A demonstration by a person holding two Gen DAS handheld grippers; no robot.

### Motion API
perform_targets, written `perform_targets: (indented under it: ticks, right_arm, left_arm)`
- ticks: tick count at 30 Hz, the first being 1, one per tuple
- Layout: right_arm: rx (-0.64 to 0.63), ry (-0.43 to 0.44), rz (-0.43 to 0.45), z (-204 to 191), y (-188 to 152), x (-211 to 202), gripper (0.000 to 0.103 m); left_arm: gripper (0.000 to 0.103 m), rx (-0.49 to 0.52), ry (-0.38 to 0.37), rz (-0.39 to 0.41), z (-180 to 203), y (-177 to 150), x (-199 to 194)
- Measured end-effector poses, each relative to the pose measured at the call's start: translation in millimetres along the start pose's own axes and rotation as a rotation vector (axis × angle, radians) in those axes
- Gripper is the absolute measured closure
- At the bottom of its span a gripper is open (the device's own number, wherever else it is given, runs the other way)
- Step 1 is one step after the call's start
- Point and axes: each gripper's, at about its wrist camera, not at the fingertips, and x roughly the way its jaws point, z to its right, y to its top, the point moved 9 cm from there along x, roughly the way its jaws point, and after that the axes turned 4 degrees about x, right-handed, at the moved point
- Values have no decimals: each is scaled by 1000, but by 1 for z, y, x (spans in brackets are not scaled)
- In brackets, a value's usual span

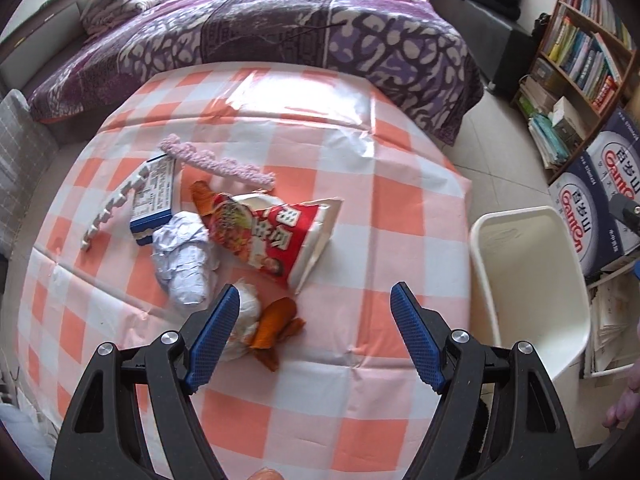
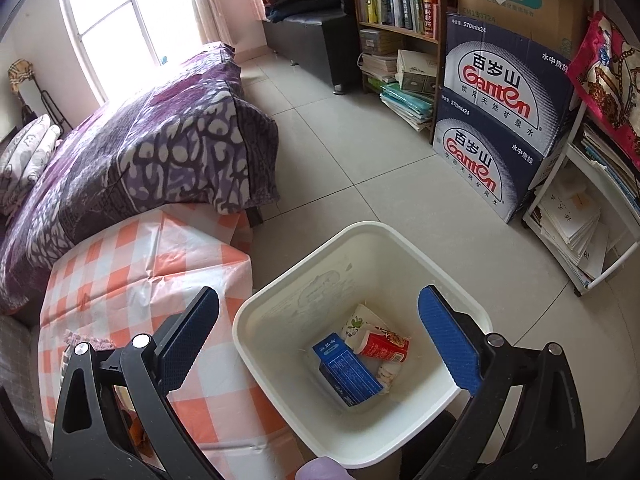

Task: Collect trash
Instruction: 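Grasp the crumpled white paper with the left gripper while the right gripper grasps the white plastic bag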

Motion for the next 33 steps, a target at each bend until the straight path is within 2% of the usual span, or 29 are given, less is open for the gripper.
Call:
perform_targets:
  ticks: [7,10,14,17,19,20,24,30,33]
  right_arm:
    - [-113,28,-60,-46,-32,7,7]
    - [-168,35,-84,-64,-46,11,7]
    - [-235,51,-125,-85,-66,17,7]
    - [-272,79,-175,-100,-83,21,7]
    - [-294,106,-200,-111,-95,21,7]
    - [-307,123,-210,-117,-100,20,8]
    - [-380,186,-242,-145,-123,15,15]
    - [-482,280,-328,-185,-165,12,28]
    - [-526,313,-343,-204,-183,10,29]
  left_arm:
    - [27,-96,77,-125,-70,-13,29]
    - [27,-144,69,-152,-93,-12,39]
    - [27,-188,5,-169,-106,-9,52]
    - [31,-195,-31,-161,-108,-7,60]
    - [50,-184,-49,-169,-108,-11,66]
    - [55,-185,-63,-179,-108,-12,69]
    - [58,-204,-69,-153,-118,-15,61]
    - [58,-275,-30,-101,-158,-16,34]
    - [58,-322,-24,-88,-181,-22,21]
